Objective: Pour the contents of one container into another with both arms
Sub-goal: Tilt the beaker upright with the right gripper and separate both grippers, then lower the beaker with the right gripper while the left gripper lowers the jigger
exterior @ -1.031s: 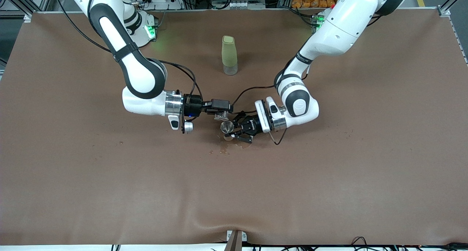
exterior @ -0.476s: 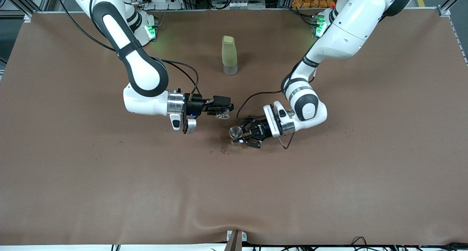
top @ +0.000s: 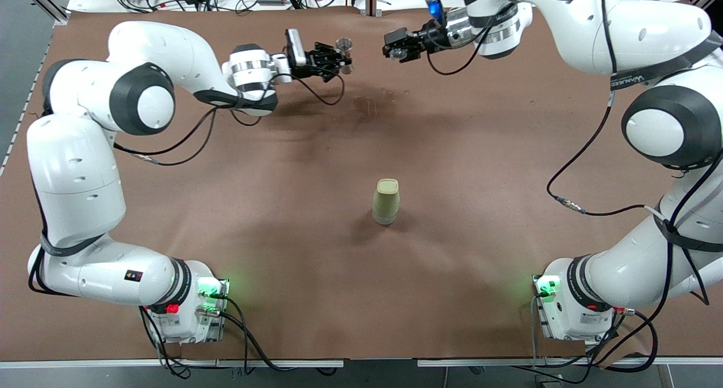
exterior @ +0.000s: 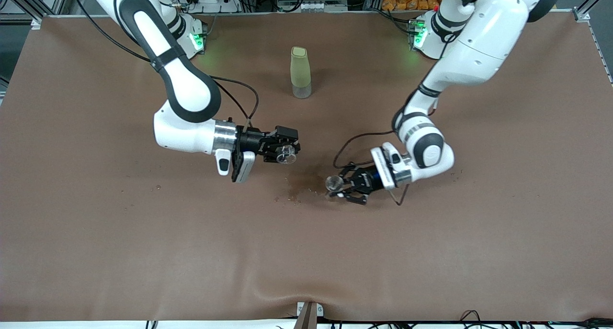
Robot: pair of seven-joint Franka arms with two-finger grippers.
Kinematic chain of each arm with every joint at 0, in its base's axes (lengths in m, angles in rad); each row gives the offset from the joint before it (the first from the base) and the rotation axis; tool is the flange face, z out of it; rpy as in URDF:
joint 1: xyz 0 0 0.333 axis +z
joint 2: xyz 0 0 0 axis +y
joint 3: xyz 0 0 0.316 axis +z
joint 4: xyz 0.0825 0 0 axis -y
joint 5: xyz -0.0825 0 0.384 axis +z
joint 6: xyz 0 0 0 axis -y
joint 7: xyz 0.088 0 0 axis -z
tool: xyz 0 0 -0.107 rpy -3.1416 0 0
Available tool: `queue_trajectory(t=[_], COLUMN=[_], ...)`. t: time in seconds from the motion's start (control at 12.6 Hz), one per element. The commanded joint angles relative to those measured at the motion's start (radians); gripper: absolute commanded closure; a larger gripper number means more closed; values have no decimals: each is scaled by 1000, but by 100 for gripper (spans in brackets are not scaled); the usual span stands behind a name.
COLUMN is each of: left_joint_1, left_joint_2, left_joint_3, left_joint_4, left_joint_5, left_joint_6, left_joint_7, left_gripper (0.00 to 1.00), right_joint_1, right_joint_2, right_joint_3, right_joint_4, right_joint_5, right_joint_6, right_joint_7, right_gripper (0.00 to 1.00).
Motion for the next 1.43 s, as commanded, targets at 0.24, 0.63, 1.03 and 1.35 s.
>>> queue_trajectory(t=[0.24, 0.63, 1.03, 1.35], left_joint_1=[200, 402, 599, 723], left_joint_2=[0, 37, 49, 107], left_joint_3=[-9, -8, 0, 0], left_joint_4=[-72, -69, -53, 26], left_joint_5=[222, 454, 757, 926], left_joint_6=[-170, -318, -426, -528], left_joint_7=[8, -21, -85, -90], left_gripper=[100, 100, 100, 100], right_joint_1=[-180, -369, -558, -670], right_joint_2=[-39, -9, 74, 244], right_joint_3=[3, 2, 2, 0], right_joint_4=[2, -4, 17, 164], right_joint_5=[-174, -216, -245, -358], right_joint_6=[-21, -35, -164, -323], right_joint_7=[-197, -493, -778, -944], right_gripper=[100, 100, 100, 100])
